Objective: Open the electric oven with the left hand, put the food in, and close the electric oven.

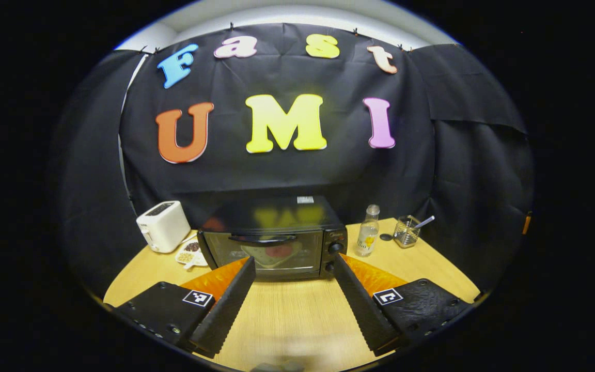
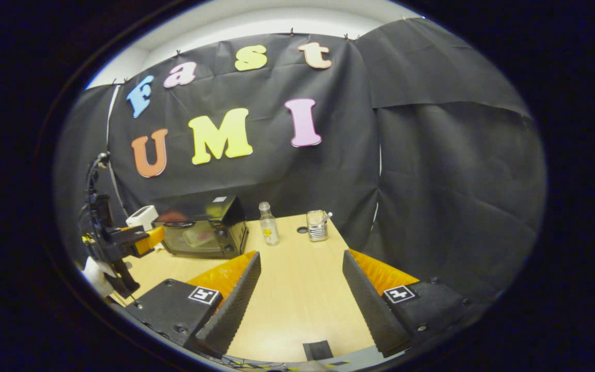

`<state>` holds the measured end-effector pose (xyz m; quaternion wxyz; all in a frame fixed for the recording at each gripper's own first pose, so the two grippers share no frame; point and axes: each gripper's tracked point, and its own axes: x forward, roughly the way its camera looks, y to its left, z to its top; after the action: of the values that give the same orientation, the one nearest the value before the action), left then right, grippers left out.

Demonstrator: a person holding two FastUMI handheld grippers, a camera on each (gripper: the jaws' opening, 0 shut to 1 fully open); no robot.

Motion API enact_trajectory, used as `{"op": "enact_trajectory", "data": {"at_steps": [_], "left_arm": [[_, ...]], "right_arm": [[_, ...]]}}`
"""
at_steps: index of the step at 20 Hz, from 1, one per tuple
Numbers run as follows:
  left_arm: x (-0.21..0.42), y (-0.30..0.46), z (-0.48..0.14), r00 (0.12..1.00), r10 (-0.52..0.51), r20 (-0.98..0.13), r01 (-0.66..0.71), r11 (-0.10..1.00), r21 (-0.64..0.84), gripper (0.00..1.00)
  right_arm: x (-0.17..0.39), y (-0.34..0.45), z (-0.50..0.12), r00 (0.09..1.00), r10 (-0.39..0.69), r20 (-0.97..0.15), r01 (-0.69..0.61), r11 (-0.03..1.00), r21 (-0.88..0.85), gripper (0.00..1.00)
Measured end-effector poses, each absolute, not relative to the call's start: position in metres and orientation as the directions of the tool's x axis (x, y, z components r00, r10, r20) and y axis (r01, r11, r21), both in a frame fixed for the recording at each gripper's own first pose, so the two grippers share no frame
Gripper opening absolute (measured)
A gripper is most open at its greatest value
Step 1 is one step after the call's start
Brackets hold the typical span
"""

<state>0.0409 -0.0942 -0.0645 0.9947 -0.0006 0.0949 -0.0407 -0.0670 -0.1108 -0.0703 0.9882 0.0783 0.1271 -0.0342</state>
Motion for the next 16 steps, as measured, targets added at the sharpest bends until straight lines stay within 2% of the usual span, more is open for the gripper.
{"op": "enact_trajectory", "data": {"at_steps": [2, 3, 4, 9, 13, 16], "left_arm": [[-0.001, -0.090, -0.028, 0.991, -0.048, -0.128, 0.049, 0.999, 0.005, 0.96], [-0.024, -0.089, -0.016, 0.993, -0.030, -0.113, 0.032, 0.999, 0.012, 0.96], [-0.047, -0.086, -0.006, 0.995, -0.007, -0.100, 0.009, 1.000, 0.020, 0.96], [-0.149, -0.065, 0.022, 0.996, 0.068, -0.054, -0.065, 0.997, 0.039, 0.96], [-0.195, -0.037, 0.026, 0.991, 0.120, -0.053, -0.117, 0.992, 0.053, 0.96], [-0.207, -0.027, 0.027, 0.992, 0.112, -0.051, -0.111, 0.994, 0.021, 0.96]], "right_arm": [[-0.080, -0.113, -0.064, 0.972, -0.010, -0.235, 0.046, 0.988, 0.148, 1.00], [-0.089, -0.113, -0.059, 0.975, 0.008, -0.223, 0.025, 0.989, 0.147, 0.96], [-0.096, -0.115, -0.056, 0.978, 0.021, -0.210, 0.009, 0.990, 0.142, 1.00], [-0.132, -0.119, -0.044, 0.988, 0.071, -0.139, -0.056, 0.992, 0.114, 1.00], [-0.154, -0.116, -0.035, 0.991, 0.085, -0.108, -0.074, 0.992, 0.102, 1.00], [-0.163, -0.115, -0.025, 0.995, 0.057, -0.079, -0.048, 0.993, 0.108, 1.00]]}}
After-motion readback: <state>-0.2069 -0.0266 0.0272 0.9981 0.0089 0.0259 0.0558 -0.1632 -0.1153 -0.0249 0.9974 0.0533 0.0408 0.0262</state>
